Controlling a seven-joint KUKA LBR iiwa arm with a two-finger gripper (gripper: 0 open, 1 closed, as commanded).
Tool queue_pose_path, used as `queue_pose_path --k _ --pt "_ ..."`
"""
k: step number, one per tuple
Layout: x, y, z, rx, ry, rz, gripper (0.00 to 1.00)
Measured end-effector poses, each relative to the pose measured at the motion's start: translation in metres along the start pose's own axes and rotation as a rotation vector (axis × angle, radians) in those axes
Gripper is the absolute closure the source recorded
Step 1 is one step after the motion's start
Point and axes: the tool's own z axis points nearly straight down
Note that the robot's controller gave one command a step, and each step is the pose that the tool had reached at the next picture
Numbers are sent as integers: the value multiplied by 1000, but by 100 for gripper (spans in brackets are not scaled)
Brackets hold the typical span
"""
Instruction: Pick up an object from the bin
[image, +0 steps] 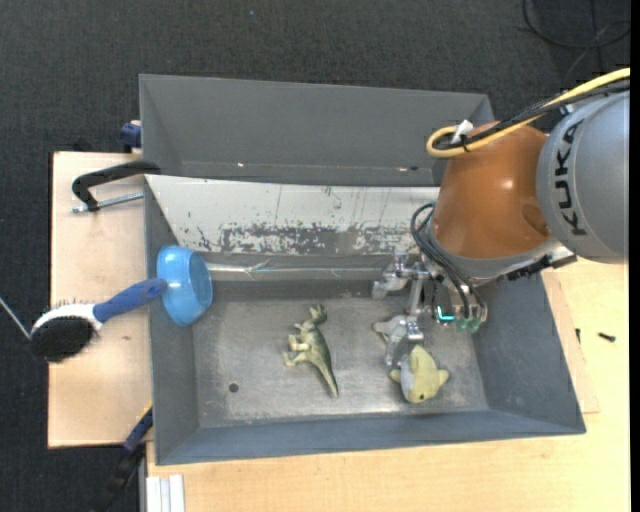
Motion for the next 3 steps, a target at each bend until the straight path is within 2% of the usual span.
queue_pose_path --k 1,2,3 --pt "-39 55 94 -1 -12 90 0" --pt "-15 125 88 -4 -6 159 0" --pt "-16 120 88 -1 -7 163 100"
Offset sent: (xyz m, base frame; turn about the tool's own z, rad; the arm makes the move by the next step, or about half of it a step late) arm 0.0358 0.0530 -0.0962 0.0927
